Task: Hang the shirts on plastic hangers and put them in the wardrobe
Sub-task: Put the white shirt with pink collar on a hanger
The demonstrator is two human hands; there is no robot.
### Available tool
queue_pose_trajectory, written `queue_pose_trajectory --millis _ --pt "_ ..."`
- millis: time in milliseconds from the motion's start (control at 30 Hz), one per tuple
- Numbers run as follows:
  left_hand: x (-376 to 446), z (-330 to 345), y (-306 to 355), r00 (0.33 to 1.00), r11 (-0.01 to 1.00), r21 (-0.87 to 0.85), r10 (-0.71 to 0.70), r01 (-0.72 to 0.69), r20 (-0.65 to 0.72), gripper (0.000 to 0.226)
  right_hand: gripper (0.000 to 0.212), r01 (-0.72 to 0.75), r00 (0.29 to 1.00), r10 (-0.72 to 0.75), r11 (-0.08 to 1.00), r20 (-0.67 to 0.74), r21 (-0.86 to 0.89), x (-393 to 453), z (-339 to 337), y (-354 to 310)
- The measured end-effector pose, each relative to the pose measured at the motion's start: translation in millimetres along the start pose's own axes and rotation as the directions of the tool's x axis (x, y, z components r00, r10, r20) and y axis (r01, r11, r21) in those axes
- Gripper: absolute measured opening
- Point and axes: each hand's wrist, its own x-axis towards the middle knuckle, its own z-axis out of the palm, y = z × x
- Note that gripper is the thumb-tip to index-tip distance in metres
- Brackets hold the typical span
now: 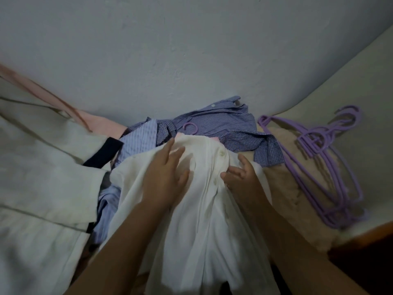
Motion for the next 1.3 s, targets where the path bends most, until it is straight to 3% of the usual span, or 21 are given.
queue_pose_trajectory --millis 100,200,300,367,467,567,667,800,967,1167,1300 --pt "-33.9 -4.4 29.3 0.989 0.991 -0.127 0.031 -0.050 -0.146 0.035 0.070 -0.014 0.999 0.010 0.993 -0.040 -0.116 -35.8 -13.9 13.9" --pt "-79.0 1.5 61.0 0.994 0.947 -0.303 -0.103 0.110 0.039 0.028 0.070 -0.037 0.998 0.028 0.980 -0.048 -0.197 -66.5 -18.5 30.1" --pt "-109.2 18.0 74.8 0.923 0.844 -0.381 -0.308 0.376 0.230 0.033 0.066 -0.062 0.998 0.057 0.957 -0.026 -0.283 -79.3 -13.4 40.5" --pt "-117.0 23.3 77.1 0.888 0.795 -0.397 -0.383 0.458 0.255 0.024 0.055 -0.050 0.998 0.039 0.942 -0.039 -0.332 -81.7 -10.7 42.5" --pt "-119.4 24.3 79.3 0.870 0.764 -0.417 -0.432 0.492 0.236 0.021 0.039 0.058 0.995 -0.085 0.906 -0.046 -0.418 -88.1 -7.6 43.1" --pt "-118.4 21.8 82.9 0.863 0.769 -0.393 -0.435 0.504 0.255 0.022 0.041 0.267 0.959 -0.275 0.776 0.073 -0.572 -94.5 -4.6 45.9" --pt "-116.7 20.4 84.0 0.862 0.790 -0.356 -0.411 0.499 0.295 0.023 0.039 0.329 0.938 -0.322 0.699 0.131 -0.635 -93.8 -4.1 50.4" --pt "-112.2 15.2 86.8 0.825 0.783 -0.316 -0.404 0.535 0.395 0.036 0.036 0.132 0.991 -0.105 0.823 0.080 -0.552 -89.4 -6.0 44.3" --pt "-109.2 5.0 91.8 0.770 0.638 -0.437 -0.471 0.634 0.430 0.030 0.039 -0.039 0.999 0.031 0.945 -0.028 -0.324 -87.1 -8.3 40.5" --pt "-108.8 -2.3 100.1 0.749 0.567 -0.492 -0.530 0.661 0.397 0.025 0.024 -0.023 0.996 0.002 0.971 -0.087 -0.239 -94.0 -6.3 38.5" --pt "-108.1 -9.1 107.5 0.753 0.545 -0.527 -0.544 0.652 0.370 0.021 0.023 0.071 0.996 -0.079 0.979 -0.034 -0.189 -99.7 -8.2 35.0"
